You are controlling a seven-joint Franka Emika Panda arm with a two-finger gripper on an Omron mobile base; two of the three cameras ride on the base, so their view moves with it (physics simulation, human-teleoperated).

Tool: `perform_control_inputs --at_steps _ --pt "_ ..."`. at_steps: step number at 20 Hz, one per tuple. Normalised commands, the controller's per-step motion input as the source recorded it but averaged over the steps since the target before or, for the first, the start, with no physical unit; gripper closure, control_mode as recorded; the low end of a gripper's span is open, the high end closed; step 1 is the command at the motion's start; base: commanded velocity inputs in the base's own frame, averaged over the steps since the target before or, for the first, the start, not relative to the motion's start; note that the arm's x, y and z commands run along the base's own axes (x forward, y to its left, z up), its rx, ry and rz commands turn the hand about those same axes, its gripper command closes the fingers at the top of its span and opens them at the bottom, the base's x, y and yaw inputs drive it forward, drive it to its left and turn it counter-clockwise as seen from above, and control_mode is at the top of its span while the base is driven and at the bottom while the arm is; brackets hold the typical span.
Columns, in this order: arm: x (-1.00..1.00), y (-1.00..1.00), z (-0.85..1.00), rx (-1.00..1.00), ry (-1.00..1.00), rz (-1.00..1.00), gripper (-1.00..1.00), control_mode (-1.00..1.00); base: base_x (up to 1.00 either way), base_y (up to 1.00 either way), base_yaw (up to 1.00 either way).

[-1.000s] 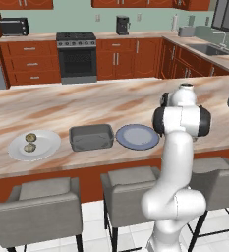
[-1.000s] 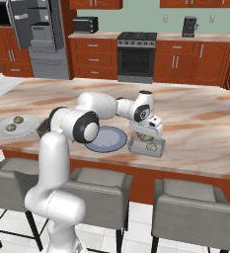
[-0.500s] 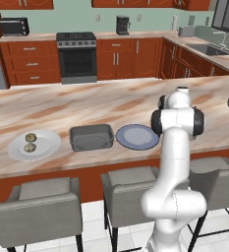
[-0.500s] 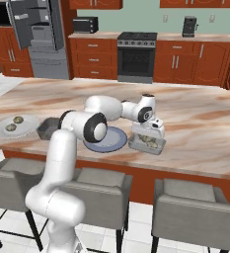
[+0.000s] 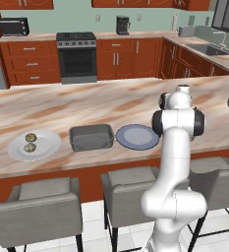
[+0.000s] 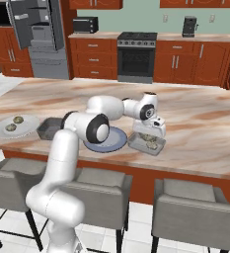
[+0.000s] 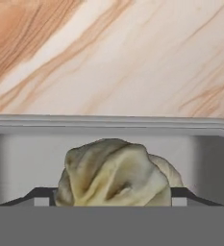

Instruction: Place two dumplings into each of the tupperware containers and then place the containers in the fridge.

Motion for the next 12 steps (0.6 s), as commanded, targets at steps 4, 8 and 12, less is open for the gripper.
perform_control_inputs --at_steps 4,8,12 --pt "-0.28 0.05 0.13 -0.01 0.00 0.01 -1.00 -1.00 0.00 0.00 0.00" --pt "-0.27 0.10 0.24 -0.03 -0.01 0.02 -1.00 -1.00 0.00 0.00 0.00" --pt "-0.65 0.15 0.49 -0.02 -0.05 0.06 -1.00 -1.00 0.00 0.00 0.00"
